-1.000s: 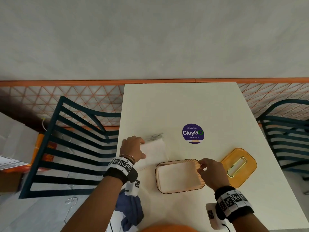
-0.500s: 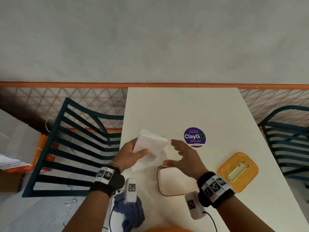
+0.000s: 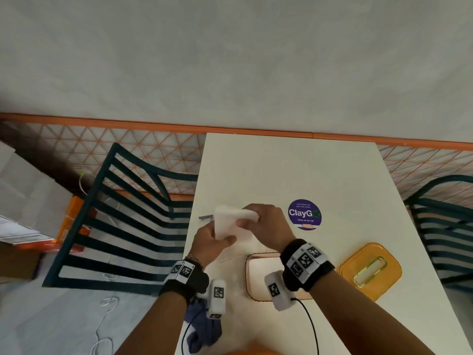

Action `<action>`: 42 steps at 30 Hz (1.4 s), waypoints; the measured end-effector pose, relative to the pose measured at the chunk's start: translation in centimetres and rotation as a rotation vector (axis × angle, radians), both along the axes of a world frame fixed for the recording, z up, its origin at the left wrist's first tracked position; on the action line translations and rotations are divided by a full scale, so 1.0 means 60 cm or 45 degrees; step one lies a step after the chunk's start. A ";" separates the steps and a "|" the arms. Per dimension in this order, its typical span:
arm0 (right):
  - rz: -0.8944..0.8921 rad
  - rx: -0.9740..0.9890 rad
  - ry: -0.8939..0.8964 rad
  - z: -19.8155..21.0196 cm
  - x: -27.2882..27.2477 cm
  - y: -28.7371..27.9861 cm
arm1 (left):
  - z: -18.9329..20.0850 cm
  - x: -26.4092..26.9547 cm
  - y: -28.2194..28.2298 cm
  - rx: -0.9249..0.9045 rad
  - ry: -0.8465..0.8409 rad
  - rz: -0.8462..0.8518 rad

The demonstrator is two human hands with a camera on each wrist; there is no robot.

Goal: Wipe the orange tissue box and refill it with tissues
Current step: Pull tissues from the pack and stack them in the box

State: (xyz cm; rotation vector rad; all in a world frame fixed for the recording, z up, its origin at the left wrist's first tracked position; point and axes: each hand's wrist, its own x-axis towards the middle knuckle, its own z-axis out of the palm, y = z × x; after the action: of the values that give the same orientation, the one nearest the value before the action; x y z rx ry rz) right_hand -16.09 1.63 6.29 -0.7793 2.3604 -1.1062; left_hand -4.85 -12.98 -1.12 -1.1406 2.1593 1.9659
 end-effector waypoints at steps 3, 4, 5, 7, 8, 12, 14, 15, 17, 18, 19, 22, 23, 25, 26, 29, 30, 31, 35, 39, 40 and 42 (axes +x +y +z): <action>-0.207 -0.155 -0.225 0.025 -0.016 0.036 | 0.013 0.011 -0.010 0.182 0.072 0.004; -0.262 -0.208 -0.338 0.033 -0.020 0.053 | 0.017 0.014 -0.012 0.331 0.122 0.063; -0.278 -0.226 -0.434 0.038 -0.023 0.073 | 0.020 0.017 -0.012 0.500 0.171 0.126; -0.202 -0.162 -0.552 0.038 -0.025 0.118 | 0.028 0.021 -0.002 0.744 0.202 0.180; -0.158 -0.099 -0.580 0.032 -0.022 0.141 | 0.034 0.023 0.008 0.777 0.180 0.148; -0.173 0.195 -0.616 -0.013 -0.006 0.222 | 0.045 0.031 0.068 0.456 0.025 -0.132; -0.218 0.344 -0.602 -0.040 -0.001 0.248 | 0.036 0.030 0.095 0.322 -0.054 -0.178; -0.237 0.406 -0.600 -0.054 0.000 0.259 | 0.030 0.029 0.108 0.267 -0.093 -0.202; -0.230 0.518 -0.551 -0.072 0.004 0.268 | 0.018 0.026 0.129 0.127 -0.168 -0.258; -0.209 0.573 -0.495 -0.075 0.005 0.269 | 0.013 0.025 0.138 0.030 -0.208 -0.278; -0.192 0.627 -0.429 -0.076 0.006 0.268 | 0.011 0.025 0.146 -0.077 -0.245 -0.290; -0.173 0.743 -0.282 -0.076 0.012 0.257 | 0.012 0.025 0.171 -0.295 -0.301 -0.280; -0.155 0.773 -0.238 -0.078 0.013 0.252 | 0.011 0.023 0.179 -0.355 -0.318 -0.281; -0.128 0.817 -0.178 -0.083 0.014 0.243 | 0.008 0.021 0.194 -0.499 -0.360 -0.285; -0.112 0.836 -0.159 -0.086 0.015 0.238 | 0.008 0.019 0.201 -0.556 -0.378 -0.283; -0.076 0.901 -0.100 -0.086 0.020 0.229 | 0.010 0.013 0.220 -0.696 -0.446 -0.318; -0.056 0.926 -0.076 -0.086 0.022 0.227 | 0.012 0.011 0.225 -0.748 -0.471 -0.346; -0.031 0.952 -0.048 -0.086 0.022 0.225 | 0.014 0.010 0.229 -0.790 -0.486 -0.370; 0.037 0.991 -0.006 -0.079 0.018 0.227 | 0.020 0.012 0.234 -0.870 -0.495 -0.413; -0.020 0.894 0.073 -0.071 0.006 0.258 | 0.032 0.021 0.236 -1.029 -0.408 -0.383; -0.055 0.858 0.097 -0.072 0.002 0.269 | 0.033 0.022 0.238 -1.029 -0.382 -0.417; -0.120 0.817 0.118 -0.072 -0.006 0.288 | 0.030 0.017 0.245 -0.981 -0.357 -0.574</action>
State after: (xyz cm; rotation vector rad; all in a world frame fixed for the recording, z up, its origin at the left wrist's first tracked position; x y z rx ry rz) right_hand -16.46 18.94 1.95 -0.4899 2.6180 -0.2921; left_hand -3.80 1.70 0.71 -0.7727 2.7427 0.7524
